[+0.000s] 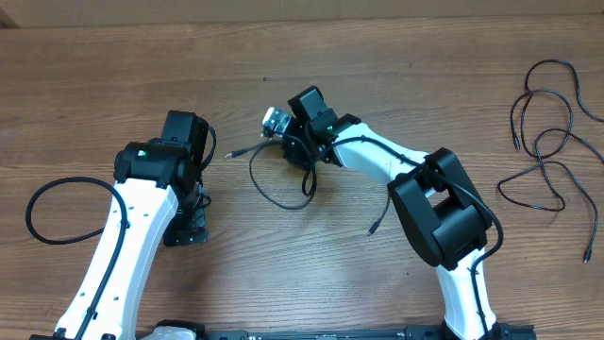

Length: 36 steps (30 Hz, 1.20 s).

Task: Untangle cables
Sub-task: 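Lift the last cable and carry it to the right edge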

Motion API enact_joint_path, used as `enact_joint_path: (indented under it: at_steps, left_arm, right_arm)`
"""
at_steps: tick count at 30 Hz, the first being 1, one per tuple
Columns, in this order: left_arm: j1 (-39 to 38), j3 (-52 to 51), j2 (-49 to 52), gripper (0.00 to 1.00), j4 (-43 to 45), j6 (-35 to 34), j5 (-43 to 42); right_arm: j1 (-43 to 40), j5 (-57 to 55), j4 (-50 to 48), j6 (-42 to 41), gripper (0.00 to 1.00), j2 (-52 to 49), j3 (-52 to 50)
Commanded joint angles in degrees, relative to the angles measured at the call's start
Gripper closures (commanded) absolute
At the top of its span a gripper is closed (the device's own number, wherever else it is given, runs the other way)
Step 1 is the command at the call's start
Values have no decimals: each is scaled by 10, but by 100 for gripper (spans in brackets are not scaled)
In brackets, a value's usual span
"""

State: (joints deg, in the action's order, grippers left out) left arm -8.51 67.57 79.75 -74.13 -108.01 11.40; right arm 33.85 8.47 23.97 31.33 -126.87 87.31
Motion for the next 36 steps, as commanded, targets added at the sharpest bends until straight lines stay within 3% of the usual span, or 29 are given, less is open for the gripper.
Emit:
enact_joint_path:
  at_steps: [1, 7, 13, 22, 28, 36]
  left_arm:
    - [2, 8, -11, 0, -2, 5, 10]
    - [2, 8, -11, 0, -2, 5, 10]
    - [2, 8, -11, 0, -2, 5, 10]
    - [2, 8, -11, 0, -2, 5, 10]
    - [2, 8, -11, 0, -2, 5, 10]
    - [2, 8, -11, 0, -2, 5, 10]
  right_arm:
    - [-2, -85, 34, -73, 96, 21, 6]
    - [-3, -119, 67, -80, 96, 97, 11]
    - [-3, -212, 73, -145, 96, 183, 11]
    - [-29, -369, 76, -149, 96, 279, 11]
    - [-95, -447, 70, -216, 96, 323, 11]
    - [-244, -448, 71, -338, 96, 370, 11]
